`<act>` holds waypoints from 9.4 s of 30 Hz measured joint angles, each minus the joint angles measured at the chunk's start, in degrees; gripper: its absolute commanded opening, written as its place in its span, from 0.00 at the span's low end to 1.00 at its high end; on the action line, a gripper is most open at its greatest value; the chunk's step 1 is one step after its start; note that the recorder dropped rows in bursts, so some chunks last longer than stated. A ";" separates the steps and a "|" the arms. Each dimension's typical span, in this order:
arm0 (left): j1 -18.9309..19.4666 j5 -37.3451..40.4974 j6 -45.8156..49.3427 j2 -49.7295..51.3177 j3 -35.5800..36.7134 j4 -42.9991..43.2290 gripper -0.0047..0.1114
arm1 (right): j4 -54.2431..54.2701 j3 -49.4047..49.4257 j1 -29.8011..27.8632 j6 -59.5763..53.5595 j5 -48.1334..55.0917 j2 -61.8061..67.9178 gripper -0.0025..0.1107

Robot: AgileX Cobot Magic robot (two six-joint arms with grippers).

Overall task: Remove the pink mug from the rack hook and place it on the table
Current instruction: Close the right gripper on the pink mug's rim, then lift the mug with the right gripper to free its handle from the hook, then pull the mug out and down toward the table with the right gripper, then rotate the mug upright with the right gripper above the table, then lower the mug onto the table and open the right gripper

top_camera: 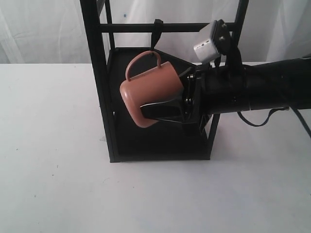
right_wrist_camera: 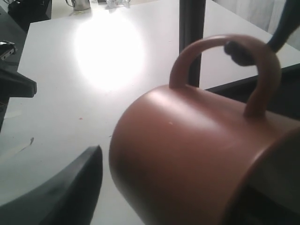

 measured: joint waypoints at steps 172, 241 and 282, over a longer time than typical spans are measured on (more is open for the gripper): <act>0.00 0.00 0.00 0.00 0.00 0.00 0.04 | -78.49 5.06 20.45 77.99 -12.24 1.41 0.02; 0.00 0.00 0.00 0.00 0.00 0.00 0.04 | -77.66 4.00 20.45 77.37 -12.20 0.65 0.40; 0.00 0.00 0.00 0.00 0.00 0.00 0.04 | -77.35 16.63 20.45 78.96 -21.94 -40.51 0.02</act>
